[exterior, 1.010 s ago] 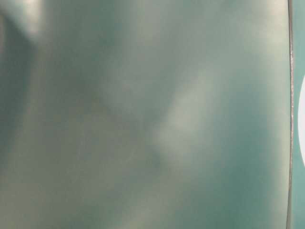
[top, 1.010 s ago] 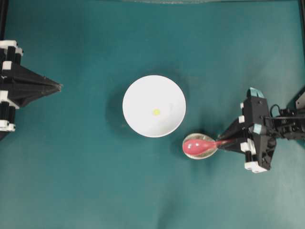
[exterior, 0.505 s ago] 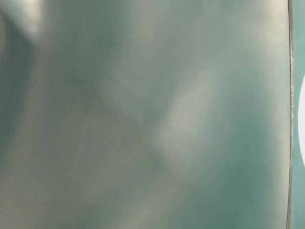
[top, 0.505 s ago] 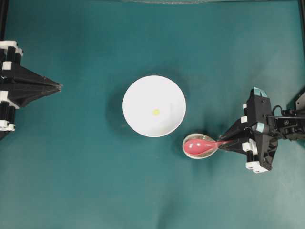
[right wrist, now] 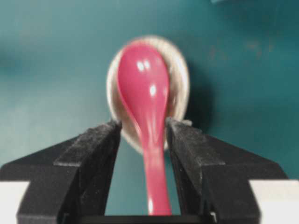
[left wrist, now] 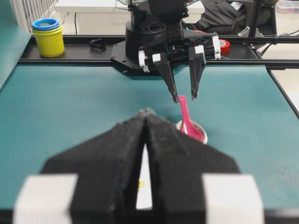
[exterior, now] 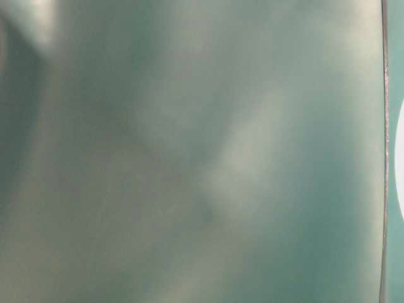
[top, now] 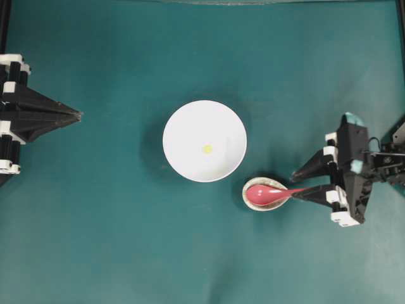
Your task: Scoop the yellow hexagonal prism block from the bowl with a spoon using the right arm.
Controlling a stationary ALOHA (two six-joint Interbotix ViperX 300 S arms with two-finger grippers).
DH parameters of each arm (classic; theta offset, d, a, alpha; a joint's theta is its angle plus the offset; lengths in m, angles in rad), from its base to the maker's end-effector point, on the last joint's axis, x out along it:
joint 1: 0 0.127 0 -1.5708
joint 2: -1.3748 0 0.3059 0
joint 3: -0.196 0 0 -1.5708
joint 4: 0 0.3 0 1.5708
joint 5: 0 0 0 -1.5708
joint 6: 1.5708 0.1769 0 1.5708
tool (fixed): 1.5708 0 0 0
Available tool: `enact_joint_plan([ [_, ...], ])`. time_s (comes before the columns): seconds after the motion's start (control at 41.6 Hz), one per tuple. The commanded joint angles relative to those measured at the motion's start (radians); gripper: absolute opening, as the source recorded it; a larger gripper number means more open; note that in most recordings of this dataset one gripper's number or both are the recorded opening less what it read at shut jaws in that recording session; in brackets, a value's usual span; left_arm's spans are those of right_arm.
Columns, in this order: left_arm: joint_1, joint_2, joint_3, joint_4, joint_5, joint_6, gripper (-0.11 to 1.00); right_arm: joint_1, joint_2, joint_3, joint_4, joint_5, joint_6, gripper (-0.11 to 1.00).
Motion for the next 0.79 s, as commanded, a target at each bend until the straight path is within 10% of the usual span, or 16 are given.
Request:
enact_joint_plan([
  [0.0,0.002,0.009,-0.017,0.003,-0.005,0.000,0.00,0.012,-0.009,0.014,-0.012,-0.097,-0.003,0.49],
  [0.769,0.000,0.011,-0.011,0.002,-0.005,-0.008,0.00,0.215,0.449,0.095,0.044,-0.798,0.087,0.49],
])
